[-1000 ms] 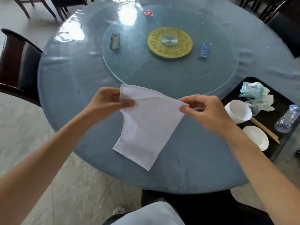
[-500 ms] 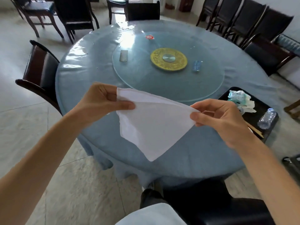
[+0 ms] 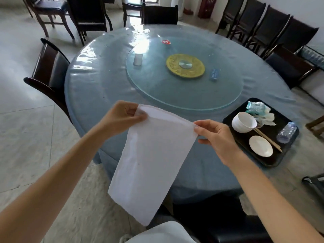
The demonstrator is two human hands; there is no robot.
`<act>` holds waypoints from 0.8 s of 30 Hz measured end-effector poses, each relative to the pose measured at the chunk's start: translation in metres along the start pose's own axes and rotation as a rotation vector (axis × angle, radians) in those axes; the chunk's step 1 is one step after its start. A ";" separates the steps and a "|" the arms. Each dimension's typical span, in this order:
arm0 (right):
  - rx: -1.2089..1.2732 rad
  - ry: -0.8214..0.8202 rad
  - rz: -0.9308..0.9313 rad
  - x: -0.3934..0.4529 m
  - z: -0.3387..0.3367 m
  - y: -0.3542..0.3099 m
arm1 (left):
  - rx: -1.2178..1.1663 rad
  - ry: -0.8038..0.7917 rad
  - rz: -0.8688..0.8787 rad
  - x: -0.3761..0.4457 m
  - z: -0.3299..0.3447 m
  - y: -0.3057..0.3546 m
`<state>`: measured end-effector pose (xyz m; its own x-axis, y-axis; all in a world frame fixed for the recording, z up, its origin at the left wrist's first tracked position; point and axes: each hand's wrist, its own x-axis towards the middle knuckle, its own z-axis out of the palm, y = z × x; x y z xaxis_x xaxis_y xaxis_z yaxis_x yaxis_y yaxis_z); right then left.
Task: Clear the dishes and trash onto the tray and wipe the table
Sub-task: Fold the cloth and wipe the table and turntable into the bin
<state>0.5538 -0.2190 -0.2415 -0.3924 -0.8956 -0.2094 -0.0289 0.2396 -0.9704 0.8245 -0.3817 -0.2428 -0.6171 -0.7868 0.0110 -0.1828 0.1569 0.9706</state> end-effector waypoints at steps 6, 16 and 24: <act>-0.122 0.151 0.087 0.077 -0.020 0.065 | 0.441 0.043 -0.044 0.093 0.043 -0.062; -0.366 0.156 0.262 0.208 -0.045 0.145 | 0.615 0.088 -0.259 0.197 0.095 -0.143; -0.458 0.094 0.366 0.240 -0.041 0.179 | 0.645 0.106 -0.206 0.085 0.142 -0.190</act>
<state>0.4165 -0.3760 -0.4605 -0.5304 -0.6923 -0.4893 -0.2619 0.6828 -0.6821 0.6980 -0.3932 -0.4608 -0.4484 -0.8878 -0.1033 -0.7282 0.2959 0.6182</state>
